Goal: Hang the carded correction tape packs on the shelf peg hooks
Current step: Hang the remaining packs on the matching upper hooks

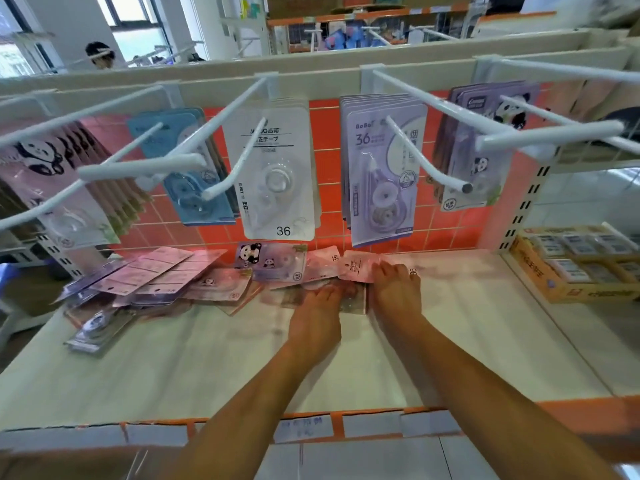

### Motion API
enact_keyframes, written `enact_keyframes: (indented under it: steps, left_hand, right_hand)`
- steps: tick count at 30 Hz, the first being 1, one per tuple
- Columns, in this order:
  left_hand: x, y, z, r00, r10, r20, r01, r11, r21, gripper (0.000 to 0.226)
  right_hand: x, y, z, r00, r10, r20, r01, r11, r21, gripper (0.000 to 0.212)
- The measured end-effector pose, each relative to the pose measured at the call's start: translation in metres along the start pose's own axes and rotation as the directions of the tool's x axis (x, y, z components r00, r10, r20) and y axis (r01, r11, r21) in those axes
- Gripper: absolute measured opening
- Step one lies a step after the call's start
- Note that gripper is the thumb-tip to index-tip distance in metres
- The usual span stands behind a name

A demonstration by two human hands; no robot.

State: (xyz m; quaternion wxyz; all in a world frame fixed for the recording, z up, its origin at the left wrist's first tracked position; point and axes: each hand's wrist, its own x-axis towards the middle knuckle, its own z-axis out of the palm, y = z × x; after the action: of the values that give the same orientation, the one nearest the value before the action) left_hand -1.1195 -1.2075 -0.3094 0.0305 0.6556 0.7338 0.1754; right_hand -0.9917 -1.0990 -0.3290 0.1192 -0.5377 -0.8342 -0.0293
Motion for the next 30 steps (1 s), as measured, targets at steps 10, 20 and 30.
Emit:
enact_keyframes:
  steps: [10,20,30]
  left_hand:
    - [-0.037,0.000,-0.003,0.996,-0.076,-0.034,0.067,0.971,-0.229,0.025]
    - [-0.060,0.046,-0.064,0.756,-0.120,0.643,0.610,-0.226,-0.759,0.049]
    - [-0.084,0.031,-0.074,0.844,-0.044,0.535,0.515,-0.215,-0.830,0.050]
  right_hand:
    - [-0.090,0.014,-0.035,0.982,0.003,-0.189,0.041,0.973,0.227,0.063]
    - [-0.119,0.015,-0.065,0.896,-0.045,-0.443,0.327,0.741,0.587,0.035]
    - [-0.127,-0.007,-0.106,0.949,0.316,-0.019,-0.012,0.098,0.995,0.040]
